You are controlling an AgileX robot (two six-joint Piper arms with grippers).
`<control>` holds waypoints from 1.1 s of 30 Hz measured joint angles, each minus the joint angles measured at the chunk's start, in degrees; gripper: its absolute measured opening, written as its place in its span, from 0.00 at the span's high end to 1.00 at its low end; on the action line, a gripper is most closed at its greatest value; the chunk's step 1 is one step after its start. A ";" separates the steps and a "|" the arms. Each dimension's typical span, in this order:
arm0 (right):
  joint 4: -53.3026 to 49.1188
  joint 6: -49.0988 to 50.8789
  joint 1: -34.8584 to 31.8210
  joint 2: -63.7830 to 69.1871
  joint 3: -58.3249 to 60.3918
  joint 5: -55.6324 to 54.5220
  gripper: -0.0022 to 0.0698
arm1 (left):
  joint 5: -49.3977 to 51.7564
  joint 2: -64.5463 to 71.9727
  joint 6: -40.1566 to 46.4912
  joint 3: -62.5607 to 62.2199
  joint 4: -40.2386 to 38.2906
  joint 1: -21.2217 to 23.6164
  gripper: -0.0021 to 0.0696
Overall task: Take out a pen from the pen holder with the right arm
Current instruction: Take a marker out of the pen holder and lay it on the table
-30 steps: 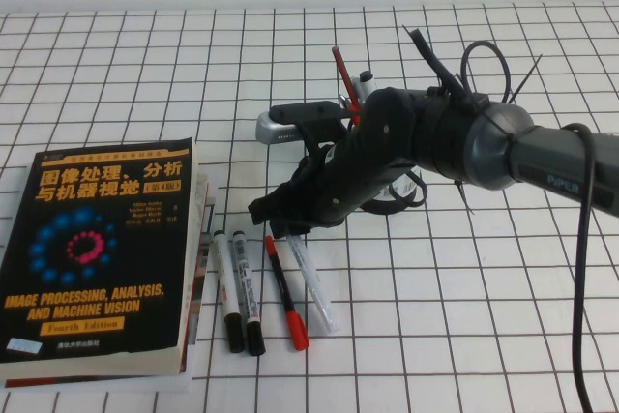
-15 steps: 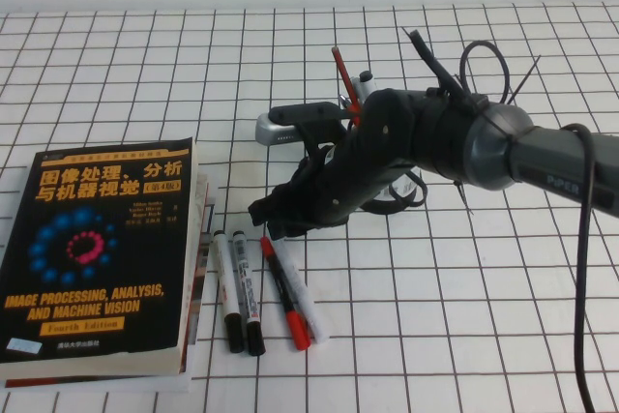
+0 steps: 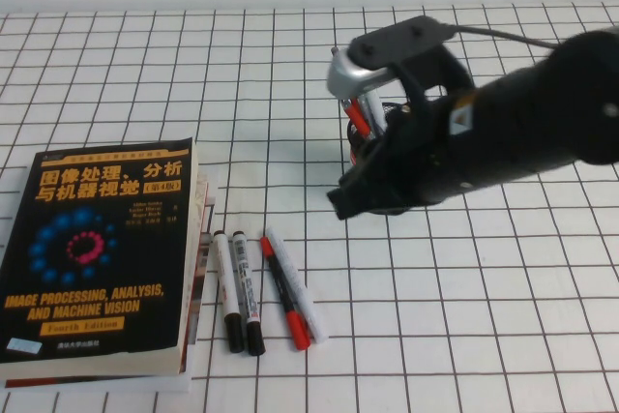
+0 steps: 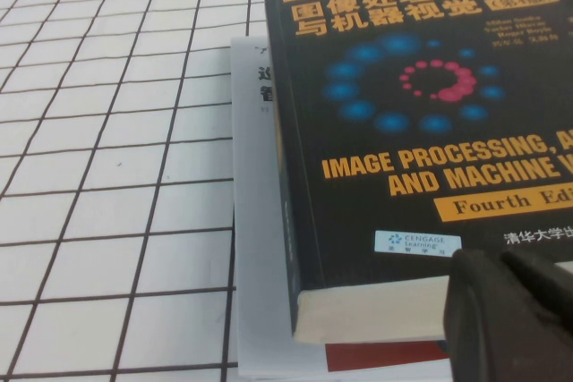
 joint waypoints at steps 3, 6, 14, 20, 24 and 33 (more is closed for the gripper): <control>-1.00 0.00 0.00 -7.65 5.19 0.25 0.99 | 0.00 0.00 0.00 0.00 0.00 0.00 0.98; -1.29 0.00 0.00 -14.32 9.44 1.13 0.99 | 0.00 0.00 0.00 0.00 0.00 0.00 0.98; -1.67 0.00 0.00 -22.64 14.88 10.76 0.99 | 0.00 0.00 0.00 0.00 0.00 0.00 0.98; -4.27 0.00 0.00 -22.55 14.88 13.17 0.99 | 0.00 0.00 0.00 0.00 0.00 0.00 0.98; -7.00 0.00 0.00 -22.55 14.88 13.17 0.99 | 0.00 0.00 0.00 0.00 0.00 0.00 0.98; -9.02 0.00 -10.65 -30.23 25.49 -0.31 0.99 | 0.00 0.00 0.00 0.00 0.00 0.00 0.98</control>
